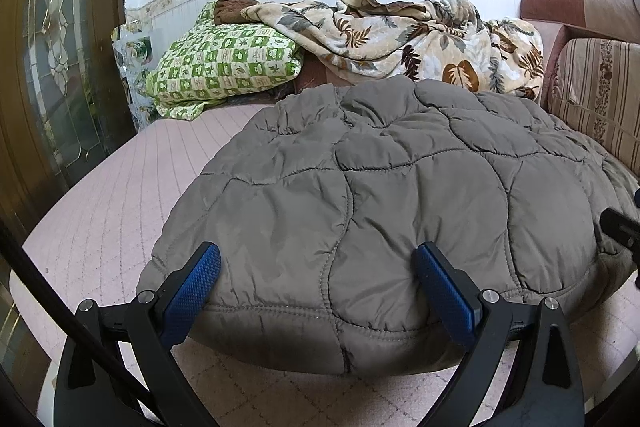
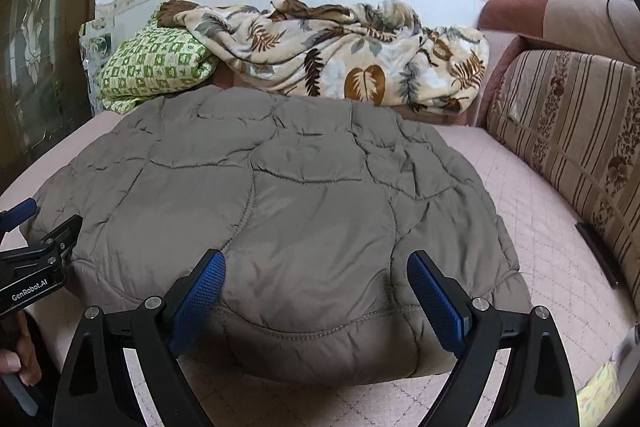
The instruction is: Fold large clothes
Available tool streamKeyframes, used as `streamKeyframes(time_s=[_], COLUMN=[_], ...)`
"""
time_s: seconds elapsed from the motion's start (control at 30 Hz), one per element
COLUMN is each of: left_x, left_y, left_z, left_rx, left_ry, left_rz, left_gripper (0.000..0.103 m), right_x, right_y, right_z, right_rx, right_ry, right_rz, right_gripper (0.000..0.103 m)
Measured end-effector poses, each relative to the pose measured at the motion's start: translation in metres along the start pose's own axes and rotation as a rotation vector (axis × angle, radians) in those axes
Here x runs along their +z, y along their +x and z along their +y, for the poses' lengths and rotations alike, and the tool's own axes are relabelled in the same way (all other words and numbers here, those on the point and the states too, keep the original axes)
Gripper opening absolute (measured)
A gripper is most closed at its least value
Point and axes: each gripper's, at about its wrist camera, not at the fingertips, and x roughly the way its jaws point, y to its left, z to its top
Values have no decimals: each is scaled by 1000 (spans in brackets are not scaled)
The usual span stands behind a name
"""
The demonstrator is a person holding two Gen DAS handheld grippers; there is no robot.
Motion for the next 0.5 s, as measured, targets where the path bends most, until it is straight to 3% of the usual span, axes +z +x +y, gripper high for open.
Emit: streamKeyframes(time_s=[0.23,0.33,0.4,0.5], left_x=[7,18,29,26], left_y=[19,30,42,29], left_z=[11,28,44,36], left_rx=[6,-4,-16,-15], left_ry=[18,17,6,3], left_rz=[17,16,20,12], left_gripper=[98,98,98,98], right_x=[-4,-5,-4,-2], right_y=[11,18,13,2], right_z=[10,4,1,-2], right_rx=[16,51,61,58], right_ry=[-19,33,49,54], right_rz=[49,91,79,39], right_gripper=[95,95,95,95])
